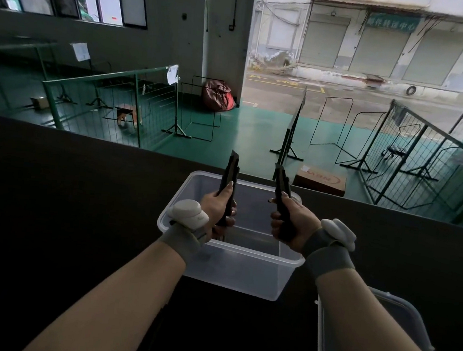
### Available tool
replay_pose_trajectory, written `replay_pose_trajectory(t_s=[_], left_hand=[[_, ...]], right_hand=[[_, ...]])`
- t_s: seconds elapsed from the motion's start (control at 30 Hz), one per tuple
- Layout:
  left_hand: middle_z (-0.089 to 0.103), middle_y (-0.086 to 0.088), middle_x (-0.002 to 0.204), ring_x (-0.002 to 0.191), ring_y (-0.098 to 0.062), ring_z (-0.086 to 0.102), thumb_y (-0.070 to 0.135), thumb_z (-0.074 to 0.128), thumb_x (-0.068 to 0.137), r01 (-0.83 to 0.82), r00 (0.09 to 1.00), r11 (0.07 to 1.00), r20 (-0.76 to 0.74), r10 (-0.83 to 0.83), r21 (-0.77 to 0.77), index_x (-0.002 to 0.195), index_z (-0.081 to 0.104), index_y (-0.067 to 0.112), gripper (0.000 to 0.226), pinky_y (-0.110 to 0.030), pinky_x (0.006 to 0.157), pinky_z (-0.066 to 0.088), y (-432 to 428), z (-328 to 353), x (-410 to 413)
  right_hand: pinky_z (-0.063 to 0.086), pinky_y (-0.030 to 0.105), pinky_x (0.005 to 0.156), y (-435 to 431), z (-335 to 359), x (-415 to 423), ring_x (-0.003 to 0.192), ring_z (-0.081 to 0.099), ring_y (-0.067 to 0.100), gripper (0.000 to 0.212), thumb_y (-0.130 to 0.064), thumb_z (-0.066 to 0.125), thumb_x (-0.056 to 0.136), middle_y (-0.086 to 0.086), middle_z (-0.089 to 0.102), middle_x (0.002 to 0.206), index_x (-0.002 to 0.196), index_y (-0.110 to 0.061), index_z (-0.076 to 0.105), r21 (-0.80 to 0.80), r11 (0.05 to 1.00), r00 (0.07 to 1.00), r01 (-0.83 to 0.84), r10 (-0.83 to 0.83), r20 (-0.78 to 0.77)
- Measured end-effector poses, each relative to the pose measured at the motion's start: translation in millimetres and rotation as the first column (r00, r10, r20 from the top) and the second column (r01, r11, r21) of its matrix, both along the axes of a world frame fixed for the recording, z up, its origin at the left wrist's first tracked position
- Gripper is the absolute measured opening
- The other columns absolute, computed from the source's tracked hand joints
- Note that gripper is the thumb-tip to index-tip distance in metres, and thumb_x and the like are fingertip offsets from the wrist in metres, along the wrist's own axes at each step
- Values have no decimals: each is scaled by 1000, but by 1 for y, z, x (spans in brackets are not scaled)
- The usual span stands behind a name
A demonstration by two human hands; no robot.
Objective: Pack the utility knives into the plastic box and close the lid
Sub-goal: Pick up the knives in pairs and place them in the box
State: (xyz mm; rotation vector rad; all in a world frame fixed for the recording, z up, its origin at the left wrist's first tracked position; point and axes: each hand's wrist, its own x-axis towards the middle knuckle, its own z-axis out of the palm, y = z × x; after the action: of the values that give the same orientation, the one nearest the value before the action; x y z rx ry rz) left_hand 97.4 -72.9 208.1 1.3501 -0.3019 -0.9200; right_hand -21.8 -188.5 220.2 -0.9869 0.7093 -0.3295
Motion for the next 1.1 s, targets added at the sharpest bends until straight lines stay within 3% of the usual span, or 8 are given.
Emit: replay_pose_trajectory(t_s=[0.17, 0.33, 0.6, 0.77, 0.87, 0.93, 1.03, 1.1], left_hand=[[41, -1, 62, 26, -3, 38, 42, 37, 99, 88, 996, 995, 11, -88, 40, 73, 44, 13, 40, -4, 31, 22, -2, 7, 15], [46, -3, 68, 31, -2, 45, 27, 37, 102, 167, 986, 986, 8, -167, 26, 83, 50, 10, 29, -4, 30, 26, -6, 9, 33], [59, -5, 85, 38, -5, 51, 13, 39, 100, 246, 969, 968, -45, -243, 59, 107, 47, 10, 11, -10, 29, 29, -22, 6, 66], [60, -6, 89, 54, -11, 50, 14, 39, 101, 303, 953, 948, -57, -299, 93, 121, 41, 11, 21, -13, 32, 34, -36, -1, 82], [61, -5, 86, 64, -13, 52, 19, 40, 100, 309, 951, 944, -50, -306, 117, 115, 46, 10, 18, -19, 42, 43, -46, -9, 89], [62, -3, 79, 63, -13, 55, 32, 36, 101, 280, 958, 937, 0, -286, 210, 100, 53, 11, 27, -22, 49, 46, -57, -15, 95], [66, 2, 51, 53, -12, 56, 43, 28, 101, 212, 976, 934, -9, -219, 287, 81, 54, 10, 48, -20, 47, 46, -75, -26, 101], [62, 5, 40, 57, -14, 55, 42, 28, 102, 174, 983, 931, -6, -182, 321, 75, 56, 9, 51, -23, 52, 45, -82, -36, 106]], right_hand=[[33, 14, 32, 1, 4, 19, 28, 38, 8, 28, -25, 35, 102, 4, 32, 58, 85, -7, 47, 60, 998, 996, -20, 15, 90], [37, 17, 36, -2, 9, 35, 44, 41, 12, 12, -12, 33, 101, 7, 38, 65, 106, -10, 44, 76, 995, 986, -72, 59, 157], [44, 21, 40, -21, 4, 59, 60, 43, 16, 38, 7, 30, 96, 13, 51, 81, 128, -12, 40, -1, 995, 987, -96, 96, 133], [45, 25, 46, -35, -4, 75, 64, 46, 18, 36, 10, 31, 94, 11, 53, 88, 119, -12, 43, -30, 993, 989, -116, 119, 93], [48, 26, 48, -46, -12, 84, 68, 49, 18, 36, 12, 33, 93, 12, 54, 90, 118, -12, 44, -59, 992, 991, -113, 117, 65], [51, 25, 49, -54, -20, 92, 69, 52, 20, 37, 13, 34, 92, 15, 55, 88, 121, -8, 44, -83, 991, 994, -105, 107, 27], [53, 29, 55, -64, -30, 99, 68, 58, 22, 25, 4, 37, 96, 18, 57, 82, 119, -2, 47, -89, 994, 997, -64, 59, -57], [56, 30, 51, -70, -39, 102, 59, 65, 23, 15, -7, 41, 99, 19, 61, 76, 108, 0, 51, -123, 992, 988, -35, 16, -152]])
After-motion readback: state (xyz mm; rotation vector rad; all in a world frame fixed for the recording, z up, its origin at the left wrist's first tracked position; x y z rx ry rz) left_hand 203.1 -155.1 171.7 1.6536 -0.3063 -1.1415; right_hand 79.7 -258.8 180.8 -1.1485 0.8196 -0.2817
